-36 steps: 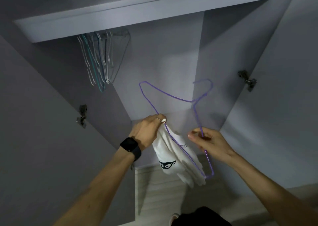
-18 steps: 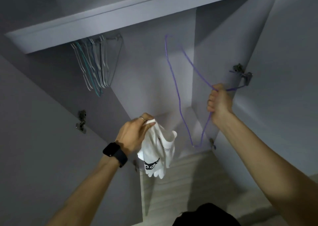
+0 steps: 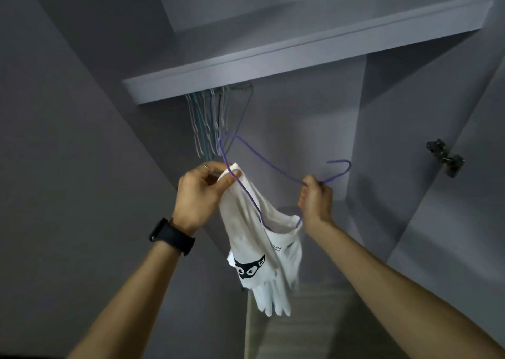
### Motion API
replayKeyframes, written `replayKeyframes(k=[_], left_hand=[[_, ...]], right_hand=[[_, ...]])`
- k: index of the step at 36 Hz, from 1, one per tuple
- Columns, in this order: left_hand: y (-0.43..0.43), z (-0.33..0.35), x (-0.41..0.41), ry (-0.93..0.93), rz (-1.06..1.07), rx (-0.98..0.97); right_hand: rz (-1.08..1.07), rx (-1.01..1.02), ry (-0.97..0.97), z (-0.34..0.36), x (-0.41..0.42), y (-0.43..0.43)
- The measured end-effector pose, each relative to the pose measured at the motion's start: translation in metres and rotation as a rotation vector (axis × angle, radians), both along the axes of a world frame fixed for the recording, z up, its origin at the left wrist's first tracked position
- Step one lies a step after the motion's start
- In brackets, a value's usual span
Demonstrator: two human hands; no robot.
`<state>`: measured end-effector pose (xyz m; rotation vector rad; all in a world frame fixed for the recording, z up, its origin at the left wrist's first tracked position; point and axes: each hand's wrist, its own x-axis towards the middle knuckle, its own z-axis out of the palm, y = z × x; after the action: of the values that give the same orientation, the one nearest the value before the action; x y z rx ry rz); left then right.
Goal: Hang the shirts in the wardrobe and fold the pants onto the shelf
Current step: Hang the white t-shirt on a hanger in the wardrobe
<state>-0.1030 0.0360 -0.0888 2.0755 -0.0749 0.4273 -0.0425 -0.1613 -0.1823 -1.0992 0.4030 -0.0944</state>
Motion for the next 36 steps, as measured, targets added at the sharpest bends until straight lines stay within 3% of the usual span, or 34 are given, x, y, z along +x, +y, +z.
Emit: replayKeyframes(k=[6,12,15,21,26,28,32,36], left_hand=[[0.018,0.011,-0.004,-0.074,0.036,-0.06],[0.033,0.003,-0.003,-0.089,0.161,-0.032],[0.036,-0.002,0.002,-0.105,0.192,-0.014],[0.021,-0.012,0.013,-0.153,0.102,0.135],[0.013,-0.023,0.029,0.011,-0.028,0.358],[0.008,-0.026,0.032,0.027,-0.032,0.319],[-0.003,-0.027,0.04,0.036,-0.031,0.209],[-0.013,-0.031,0.044,0.171,-0.115,0.298]], right_hand=[[0.084,-0.483,-0.066,-0.033,-0.008,-0.013],[-0.023,-0.564,-0.028,-0.029,0.013,-0.052],[0.024,-0.697,-0.091,-0.021,0.017,-0.068],[0.192,-1.071,-0.252,-0.004,0.019,-0.078],[0.163,-1.1,-0.453,0.033,0.024,-0.076],[0.245,-1.193,-0.497,0.05,0.028,-0.072],[0.529,-1.575,-0.448,0.073,0.035,-0.056],[0.396,-1.42,-0.549,0.093,0.037,-0.052]])
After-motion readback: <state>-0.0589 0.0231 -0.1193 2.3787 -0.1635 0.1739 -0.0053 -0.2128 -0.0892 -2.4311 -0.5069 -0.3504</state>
